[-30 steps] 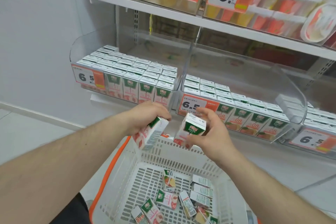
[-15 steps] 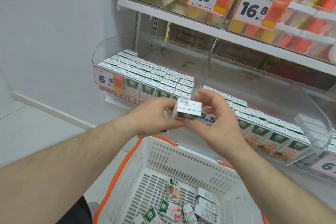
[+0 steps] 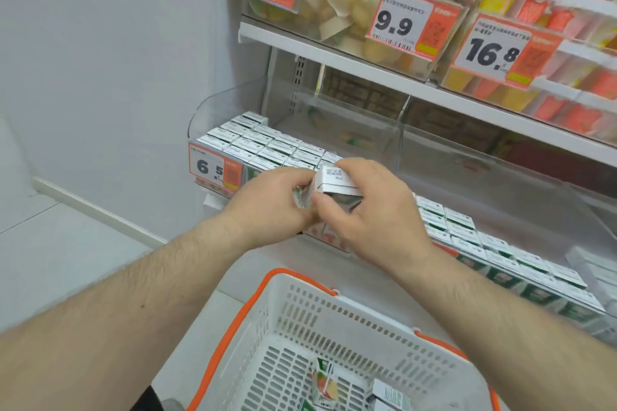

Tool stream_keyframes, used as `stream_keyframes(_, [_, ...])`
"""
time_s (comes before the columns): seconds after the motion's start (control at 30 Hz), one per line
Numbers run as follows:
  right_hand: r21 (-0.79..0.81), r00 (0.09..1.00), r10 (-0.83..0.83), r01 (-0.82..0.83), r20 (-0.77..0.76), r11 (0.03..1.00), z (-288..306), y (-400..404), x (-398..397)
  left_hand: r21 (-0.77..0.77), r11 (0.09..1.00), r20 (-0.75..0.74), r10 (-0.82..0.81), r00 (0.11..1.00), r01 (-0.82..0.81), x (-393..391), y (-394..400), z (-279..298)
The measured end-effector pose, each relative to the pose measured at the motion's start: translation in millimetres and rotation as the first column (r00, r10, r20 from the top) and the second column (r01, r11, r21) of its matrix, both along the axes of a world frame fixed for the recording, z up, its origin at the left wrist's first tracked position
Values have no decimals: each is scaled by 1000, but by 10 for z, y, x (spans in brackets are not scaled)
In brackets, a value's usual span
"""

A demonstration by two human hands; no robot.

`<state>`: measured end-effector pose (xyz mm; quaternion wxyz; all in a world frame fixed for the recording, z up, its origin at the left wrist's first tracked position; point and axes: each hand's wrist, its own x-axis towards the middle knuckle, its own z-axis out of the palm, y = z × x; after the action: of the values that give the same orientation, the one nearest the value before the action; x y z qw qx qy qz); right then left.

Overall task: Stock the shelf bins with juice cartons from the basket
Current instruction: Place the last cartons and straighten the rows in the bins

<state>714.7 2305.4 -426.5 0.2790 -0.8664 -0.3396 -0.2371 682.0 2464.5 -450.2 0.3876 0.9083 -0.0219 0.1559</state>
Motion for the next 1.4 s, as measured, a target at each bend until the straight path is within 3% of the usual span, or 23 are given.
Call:
stream_keyframes(0.17, [158, 998, -42, 48, -43, 986, 457, 275, 363, -126, 974, -35, 184, 982, -187, 63, 250, 41])
stream_keyframes(0.3, [48, 990, -128, 131, -59, 990, 559, 636, 941, -163, 935, -155, 292, 944, -316, 141, 440, -28])
stream_keyframes(0.43, [-107, 969, -203, 189, -138, 976, 424, 1065, 1509, -166, 933, -142, 298, 944, -319, 248, 541, -128])
stream_keyframes(0.53, [-123, 928, -241, 215, -284, 969, 266, 1357, 1824, -160, 936, -124, 296, 947, -313, 344, 570, -180])
stream_keyframes(0.67, [-245, 884, -253, 165, -393, 955, 164, 1657, 1986, -259, 902, -169, 309, 936, -345, 417, 566, -195])
stream_keyframes(0.93, [-211, 765, -160, 32, -624, 977, 65, 1906, 2035, -384, 873, -167, 253, 953, -299, 418, 619, -203])
stream_keyframes(1.07, [-131, 661, -130, 48, -739, 990, 115, 1879, 2022, -475, 821, -203, 248, 947, -316, 438, 604, -178])
stream_keyframes(1.23, [-199, 619, -192, 59, -761, 978, 108, 1823, 2116, -602, 739, -166, 253, 953, -302, 418, 578, -134])
stream_keyframes(1.4, [-234, 583, -192, 4, -789, 972, 18, 1809, 2213, -773, 552, -159, 307, 938, -311, 402, 538, -40])
